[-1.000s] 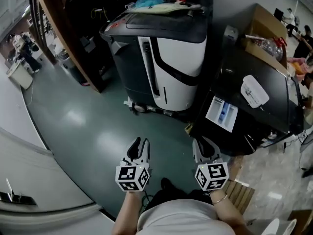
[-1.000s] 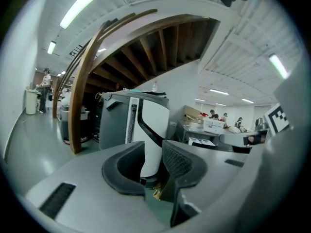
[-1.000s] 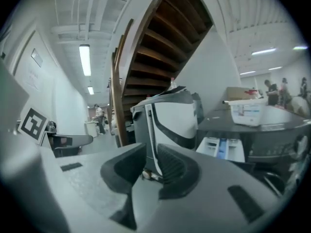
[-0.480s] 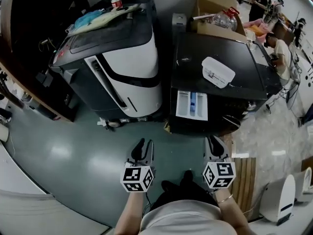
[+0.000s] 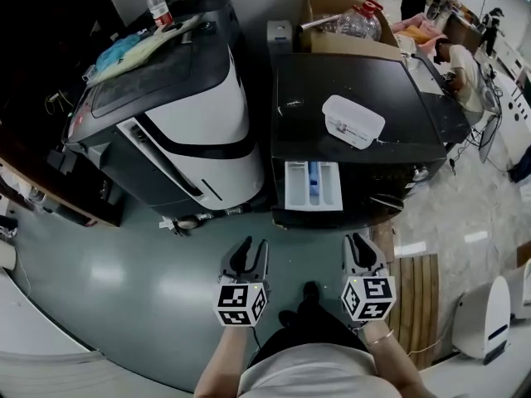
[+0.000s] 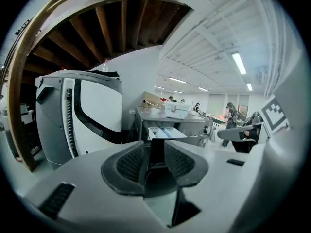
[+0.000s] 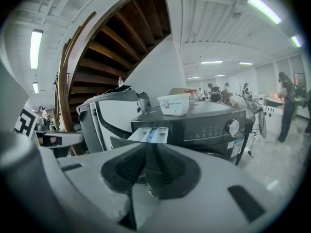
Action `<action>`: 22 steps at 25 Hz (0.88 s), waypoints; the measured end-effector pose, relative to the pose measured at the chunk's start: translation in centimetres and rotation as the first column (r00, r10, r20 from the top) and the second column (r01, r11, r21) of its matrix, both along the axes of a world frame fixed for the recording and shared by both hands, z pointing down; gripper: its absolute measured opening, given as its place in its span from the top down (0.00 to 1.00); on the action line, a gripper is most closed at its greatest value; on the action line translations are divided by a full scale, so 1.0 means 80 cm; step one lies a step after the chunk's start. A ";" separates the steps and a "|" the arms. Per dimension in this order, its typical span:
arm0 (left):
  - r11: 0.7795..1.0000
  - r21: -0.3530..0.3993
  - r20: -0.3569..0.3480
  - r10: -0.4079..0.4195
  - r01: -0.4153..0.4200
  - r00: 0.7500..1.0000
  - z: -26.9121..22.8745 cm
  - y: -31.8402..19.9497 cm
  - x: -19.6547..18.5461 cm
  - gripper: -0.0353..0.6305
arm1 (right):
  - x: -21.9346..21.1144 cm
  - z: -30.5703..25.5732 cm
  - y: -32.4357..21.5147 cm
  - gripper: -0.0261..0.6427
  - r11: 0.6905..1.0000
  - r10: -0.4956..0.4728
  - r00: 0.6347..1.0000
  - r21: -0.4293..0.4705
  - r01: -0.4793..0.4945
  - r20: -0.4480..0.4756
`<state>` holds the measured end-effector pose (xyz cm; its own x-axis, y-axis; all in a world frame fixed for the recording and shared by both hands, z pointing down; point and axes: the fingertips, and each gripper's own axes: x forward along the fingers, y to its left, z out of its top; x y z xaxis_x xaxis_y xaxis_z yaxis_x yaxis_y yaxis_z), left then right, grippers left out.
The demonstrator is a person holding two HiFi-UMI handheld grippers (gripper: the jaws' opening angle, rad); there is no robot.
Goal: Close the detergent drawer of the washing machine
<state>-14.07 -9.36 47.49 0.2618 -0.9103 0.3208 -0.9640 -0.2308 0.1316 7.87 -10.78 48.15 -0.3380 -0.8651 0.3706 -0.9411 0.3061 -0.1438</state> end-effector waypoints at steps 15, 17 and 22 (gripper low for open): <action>0.995 -0.059 0.014 0.085 -0.084 0.996 0.040 -0.054 0.021 0.74 | 0.014 0.032 -0.029 0.84 0.999 0.045 0.998 -0.029 -0.046 -0.035; 0.994 -0.068 0.008 0.088 -0.087 0.996 0.048 -0.058 0.023 0.74 | 0.010 0.039 -0.031 0.83 0.999 0.035 0.999 -0.038 -0.036 -0.033; 0.992 -0.086 0.006 0.097 -0.097 0.995 0.064 -0.069 0.032 0.73 | 0.010 0.057 -0.040 0.83 0.998 0.032 0.999 -0.055 -0.034 -0.031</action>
